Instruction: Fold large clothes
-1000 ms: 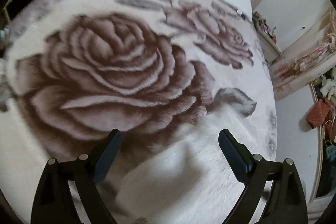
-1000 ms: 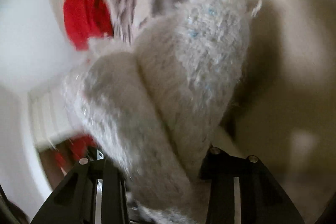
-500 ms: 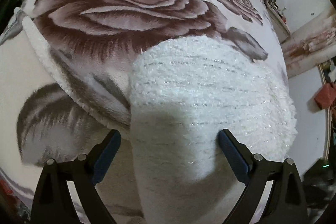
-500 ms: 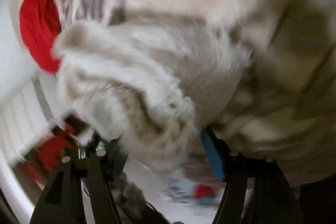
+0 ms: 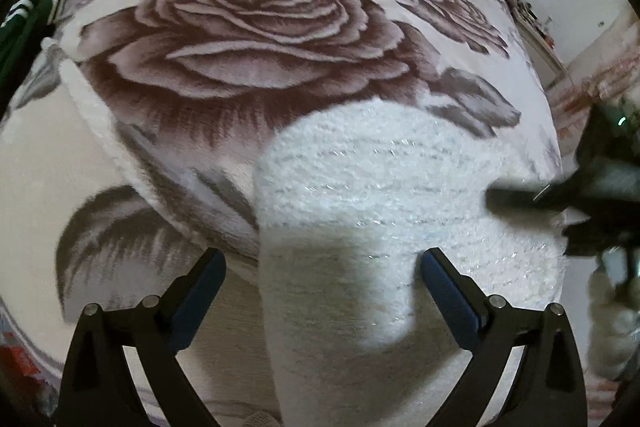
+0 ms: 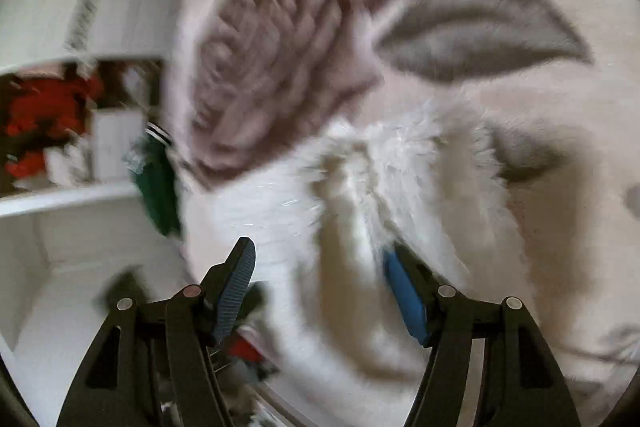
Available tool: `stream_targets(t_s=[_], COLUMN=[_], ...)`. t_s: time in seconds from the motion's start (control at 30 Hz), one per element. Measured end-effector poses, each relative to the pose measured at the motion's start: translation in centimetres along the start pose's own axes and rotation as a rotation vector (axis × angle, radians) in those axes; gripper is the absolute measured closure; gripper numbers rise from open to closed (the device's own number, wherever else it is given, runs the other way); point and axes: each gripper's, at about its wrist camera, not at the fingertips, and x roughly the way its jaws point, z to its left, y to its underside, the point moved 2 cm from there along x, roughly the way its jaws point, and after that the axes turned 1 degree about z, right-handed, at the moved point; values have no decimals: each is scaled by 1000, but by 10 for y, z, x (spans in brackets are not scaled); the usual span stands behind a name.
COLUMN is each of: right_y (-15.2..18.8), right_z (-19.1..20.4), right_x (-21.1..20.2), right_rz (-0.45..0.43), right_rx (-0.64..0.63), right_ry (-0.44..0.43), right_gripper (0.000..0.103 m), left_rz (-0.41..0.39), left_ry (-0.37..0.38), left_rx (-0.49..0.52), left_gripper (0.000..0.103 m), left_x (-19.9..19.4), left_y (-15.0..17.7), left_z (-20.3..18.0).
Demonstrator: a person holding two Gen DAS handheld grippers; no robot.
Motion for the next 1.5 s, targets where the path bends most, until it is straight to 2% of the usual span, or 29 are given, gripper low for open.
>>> stream_targets(t_s=[0.03, 0.07, 0.13, 0.2, 0.27, 0.33, 0.4, 0.47, 0.53, 0.6, 0.67, 0.73, 0.77, 0.87, 1.0, 1.07, 1.1, 1.17, 1.2, 1.23, 1.27, 1.33, 1.4, 1.5], right_y=[5, 5, 15, 30, 51, 65, 67, 59, 38, 19, 8, 1, -1, 7, 42, 68, 80, 98, 104, 108, 111, 115, 122, 132], right_z=[-4, -5, -2, 13, 24, 41, 43, 29, -2, -33, -43, -38, -35, -31, -20, -15, -14, -17, -19, -27, -36, -60, -72, -73], right_x=[12, 19, 14, -19, -44, -72, -88, -92, -65, -29, -1, 10, 8, -20, -69, -83, -80, -70, -61, -53, -46, -43, -58, -68], right_rz=[36, 41, 17, -72, -119, -170, -201, -249, -230, -177, -147, -147, -137, -109, -169, -166, -139, -63, -40, -42, -57, -81, -126, -118], right_rx=[-2, -1, 8, -5, 17, 14, -6, -45, 1, 48, 21, -6, -3, 55, 27, 19, 14, -10, -19, -13, 7, 105, 184, 154], right_ry=[-9, 3, -24, -63, -120, -144, -104, 57, 168, 226, 272, 306, 302, 224, 252, 221, 180, 156, 165, 183, 208, 203, 180, 206], right_gripper=[77, 89, 90, 91, 91, 91, 91, 91, 91, 90, 89, 86, 85, 68, 48, 47, 47, 46, 49, 77, 89, 95, 98, 97], left_rz=[-6, -11, -9, -17, -40, -49, -41, -24, 6, 20, 7, 1, 5, 18, 24, 25, 25, 20, 10, -2, -12, -10, 11, 57], left_ry=[-6, -5, -11, 47, 95, 101, 77, 68, 80, 74, 60, 57, 61, 43, 55, 49, 48, 45, 39, 32, 4, -69, -74, -66], left_rx=[-15, -34, -65, -106, -131, -112, -75, -49, -27, 1, 22, 21, 19, 36, 34, 38, 39, 38, 35, 34, 37, 42, 27, -4], left_gripper=[3, 3, 3, 1, 0, 0, 0, 0, 0, 0, 0, 0, 0, 0, 0, 0, 0, 0, 0, 0, 0, 0, 0, 0], left_x=[-1, -2, -2, -6, -16, -20, -14, -2, 12, 20, 23, 22, 22, 26, 26, 23, 21, 15, 9, 2, -5, -15, -19, -22], left_y=[-1, -2, -1, 2, 2, -1, -6, -11, -16, -19, -22, -23, -23, -19, -12, -11, -10, -10, -10, -10, -9, -4, 5, 27], left_z=[3, 6, 12, 15, 12, 2, -7, -11, -15, -18, -18, -14, -12, -11, -11, -12, -13, -13, -11, -9, -6, 1, 7, 8])
